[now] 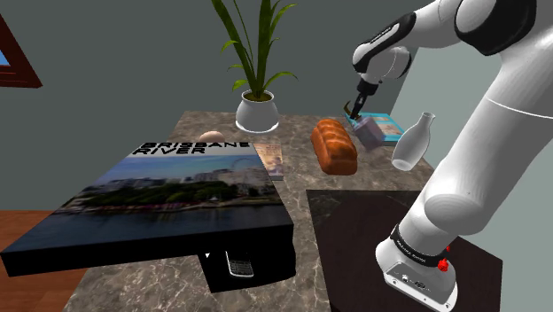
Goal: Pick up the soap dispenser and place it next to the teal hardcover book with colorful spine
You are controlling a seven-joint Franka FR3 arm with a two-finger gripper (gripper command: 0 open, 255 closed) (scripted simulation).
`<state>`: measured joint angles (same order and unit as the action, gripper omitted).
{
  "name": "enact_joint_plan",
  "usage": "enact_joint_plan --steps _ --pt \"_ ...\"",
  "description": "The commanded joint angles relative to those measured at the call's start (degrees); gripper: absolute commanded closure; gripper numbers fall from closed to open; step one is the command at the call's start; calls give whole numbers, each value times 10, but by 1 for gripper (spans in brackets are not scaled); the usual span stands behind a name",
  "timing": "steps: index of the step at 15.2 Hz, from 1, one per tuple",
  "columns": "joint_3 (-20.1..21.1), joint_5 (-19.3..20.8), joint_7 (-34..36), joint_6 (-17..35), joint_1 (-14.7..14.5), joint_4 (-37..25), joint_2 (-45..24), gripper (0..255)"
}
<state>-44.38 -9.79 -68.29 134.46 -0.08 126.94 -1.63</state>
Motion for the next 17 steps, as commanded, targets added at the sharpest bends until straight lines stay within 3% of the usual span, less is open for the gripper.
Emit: enact_joint_plan --steps 1,17 --pt "0 15 12 -16 -1 -8 12 255" --pt "11 81 67 -132 -1 -81 78 255"
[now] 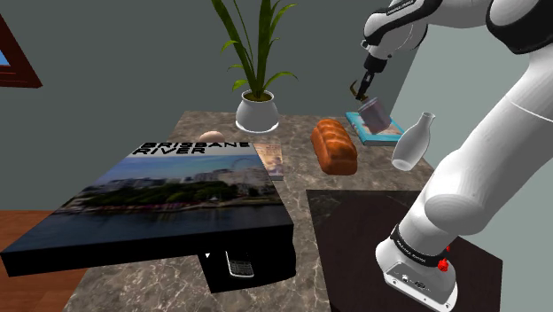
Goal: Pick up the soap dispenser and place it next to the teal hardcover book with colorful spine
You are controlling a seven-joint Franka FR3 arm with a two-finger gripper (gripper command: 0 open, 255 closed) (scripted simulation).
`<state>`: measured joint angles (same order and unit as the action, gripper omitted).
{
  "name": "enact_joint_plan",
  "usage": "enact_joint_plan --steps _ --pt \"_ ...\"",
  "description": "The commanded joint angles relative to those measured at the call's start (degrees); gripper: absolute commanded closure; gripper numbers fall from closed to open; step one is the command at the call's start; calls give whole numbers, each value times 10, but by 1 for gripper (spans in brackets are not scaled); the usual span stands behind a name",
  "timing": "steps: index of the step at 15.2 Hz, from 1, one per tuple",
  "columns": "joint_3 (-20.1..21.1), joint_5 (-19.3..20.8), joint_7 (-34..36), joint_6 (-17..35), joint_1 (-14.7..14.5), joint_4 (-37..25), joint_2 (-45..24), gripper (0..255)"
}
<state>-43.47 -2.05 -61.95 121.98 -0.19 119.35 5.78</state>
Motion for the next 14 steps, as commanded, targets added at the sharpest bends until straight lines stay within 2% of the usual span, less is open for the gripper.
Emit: enact_joint_plan --steps 1,14 --pt "2 5 6 -15 0 -11 6 255" --pt "12 21 23 -114 -1 -96 25 255"
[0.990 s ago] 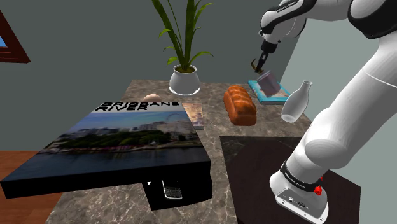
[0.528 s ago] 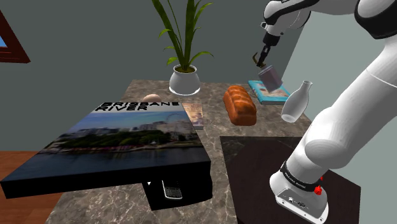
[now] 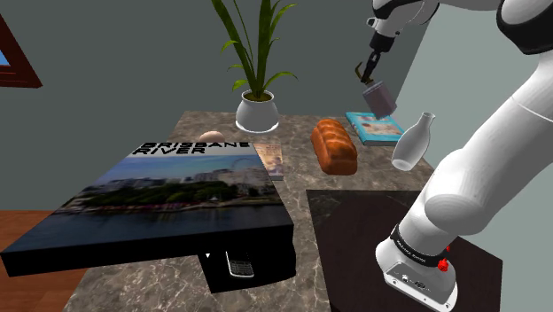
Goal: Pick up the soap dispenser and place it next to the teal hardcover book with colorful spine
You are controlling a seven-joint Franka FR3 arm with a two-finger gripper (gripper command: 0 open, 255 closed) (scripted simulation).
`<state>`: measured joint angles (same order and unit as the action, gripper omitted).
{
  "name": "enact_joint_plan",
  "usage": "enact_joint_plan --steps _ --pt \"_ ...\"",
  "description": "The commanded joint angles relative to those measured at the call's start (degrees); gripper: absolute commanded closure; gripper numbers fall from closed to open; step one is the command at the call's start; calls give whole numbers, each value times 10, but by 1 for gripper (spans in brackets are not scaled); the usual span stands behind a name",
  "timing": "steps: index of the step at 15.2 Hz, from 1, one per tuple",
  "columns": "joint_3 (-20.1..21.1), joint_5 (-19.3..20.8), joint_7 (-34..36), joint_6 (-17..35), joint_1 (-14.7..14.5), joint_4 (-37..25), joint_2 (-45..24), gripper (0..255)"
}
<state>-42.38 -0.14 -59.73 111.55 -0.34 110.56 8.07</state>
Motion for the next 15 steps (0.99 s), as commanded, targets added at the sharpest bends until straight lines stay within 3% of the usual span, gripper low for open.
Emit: enact_joint_plan --steps 1,4,9,15 --pt "1 2 2 -17 0 -15 2 255" --pt "2 2 3 -35 -1 -33 2 255" --pt "35 85 37 -41 30 69 134 255" --pt "72 148 50 -75 90 165 272 255"
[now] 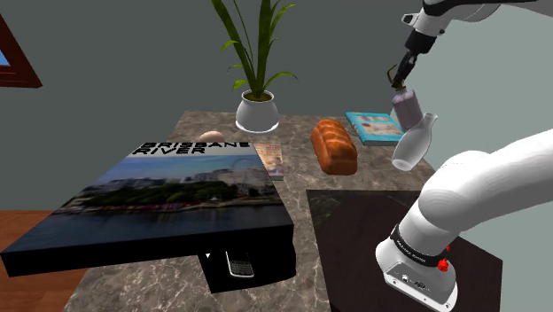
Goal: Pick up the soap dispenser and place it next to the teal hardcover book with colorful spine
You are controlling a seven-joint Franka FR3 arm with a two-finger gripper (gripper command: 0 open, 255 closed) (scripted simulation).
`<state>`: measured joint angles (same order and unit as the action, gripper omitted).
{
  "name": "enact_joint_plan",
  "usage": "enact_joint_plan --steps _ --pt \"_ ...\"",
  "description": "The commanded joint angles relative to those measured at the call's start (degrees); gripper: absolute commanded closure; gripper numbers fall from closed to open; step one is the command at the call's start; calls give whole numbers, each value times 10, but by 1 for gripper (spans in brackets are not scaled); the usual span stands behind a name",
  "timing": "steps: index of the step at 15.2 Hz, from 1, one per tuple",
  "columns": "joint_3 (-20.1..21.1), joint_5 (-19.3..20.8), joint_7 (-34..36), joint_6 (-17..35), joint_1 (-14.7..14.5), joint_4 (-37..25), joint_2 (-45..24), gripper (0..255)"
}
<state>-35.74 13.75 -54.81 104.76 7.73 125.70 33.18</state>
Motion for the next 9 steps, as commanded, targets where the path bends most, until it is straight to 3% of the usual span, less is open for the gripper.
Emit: enact_joint_plan --steps 1,9 --pt "12 19 0 -18 24 32 50 255" --pt "-4 31 -1 41 30 92 52 255"
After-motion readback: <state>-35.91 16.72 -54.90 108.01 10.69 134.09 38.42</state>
